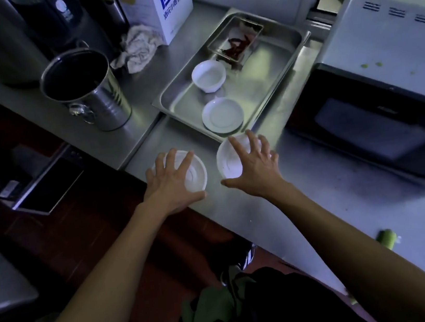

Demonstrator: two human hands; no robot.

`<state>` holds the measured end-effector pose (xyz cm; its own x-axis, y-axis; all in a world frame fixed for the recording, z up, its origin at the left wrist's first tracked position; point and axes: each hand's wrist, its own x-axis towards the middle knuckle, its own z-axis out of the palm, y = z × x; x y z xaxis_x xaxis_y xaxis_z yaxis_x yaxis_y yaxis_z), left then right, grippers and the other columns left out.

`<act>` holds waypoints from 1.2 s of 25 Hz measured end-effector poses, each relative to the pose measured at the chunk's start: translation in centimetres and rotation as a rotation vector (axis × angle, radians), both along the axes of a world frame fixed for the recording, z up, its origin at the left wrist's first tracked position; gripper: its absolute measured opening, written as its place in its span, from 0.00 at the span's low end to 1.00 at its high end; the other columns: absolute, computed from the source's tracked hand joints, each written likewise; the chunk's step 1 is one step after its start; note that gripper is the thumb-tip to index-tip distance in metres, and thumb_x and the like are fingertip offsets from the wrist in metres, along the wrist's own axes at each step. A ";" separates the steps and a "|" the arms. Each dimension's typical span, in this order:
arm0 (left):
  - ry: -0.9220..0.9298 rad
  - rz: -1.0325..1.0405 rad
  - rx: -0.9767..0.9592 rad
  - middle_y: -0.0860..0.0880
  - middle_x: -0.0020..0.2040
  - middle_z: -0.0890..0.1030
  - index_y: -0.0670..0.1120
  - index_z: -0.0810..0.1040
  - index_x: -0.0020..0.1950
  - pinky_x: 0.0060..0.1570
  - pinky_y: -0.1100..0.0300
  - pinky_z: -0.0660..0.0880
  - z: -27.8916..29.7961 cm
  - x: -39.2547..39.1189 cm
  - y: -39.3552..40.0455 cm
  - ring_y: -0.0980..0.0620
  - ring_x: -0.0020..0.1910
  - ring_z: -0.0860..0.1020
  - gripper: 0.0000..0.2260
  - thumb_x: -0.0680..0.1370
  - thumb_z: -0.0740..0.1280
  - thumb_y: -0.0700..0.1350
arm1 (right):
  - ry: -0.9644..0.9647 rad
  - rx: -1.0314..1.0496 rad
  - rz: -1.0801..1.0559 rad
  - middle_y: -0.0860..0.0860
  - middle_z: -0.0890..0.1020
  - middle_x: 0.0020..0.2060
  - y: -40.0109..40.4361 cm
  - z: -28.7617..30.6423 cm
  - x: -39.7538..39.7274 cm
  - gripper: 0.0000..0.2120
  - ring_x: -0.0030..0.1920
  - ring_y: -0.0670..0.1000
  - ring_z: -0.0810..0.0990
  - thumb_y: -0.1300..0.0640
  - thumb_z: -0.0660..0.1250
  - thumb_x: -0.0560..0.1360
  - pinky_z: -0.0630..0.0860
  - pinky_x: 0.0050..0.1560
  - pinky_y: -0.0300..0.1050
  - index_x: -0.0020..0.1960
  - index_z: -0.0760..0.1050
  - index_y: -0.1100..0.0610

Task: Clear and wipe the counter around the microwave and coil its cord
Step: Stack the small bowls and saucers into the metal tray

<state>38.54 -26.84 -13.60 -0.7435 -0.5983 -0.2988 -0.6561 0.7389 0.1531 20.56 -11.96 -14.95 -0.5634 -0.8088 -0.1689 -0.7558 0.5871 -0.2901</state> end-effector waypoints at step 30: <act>-0.044 -0.605 0.108 0.48 0.79 0.46 0.62 0.45 0.77 0.70 0.31 0.56 -5.8 -24.1 -14.3 0.37 0.78 0.47 0.50 0.62 0.67 0.73 | -0.130 0.073 -0.581 0.52 0.47 0.79 -6.2 -0.7 -8.0 0.54 0.77 0.62 0.48 0.30 0.74 0.62 0.62 0.69 0.71 0.79 0.48 0.41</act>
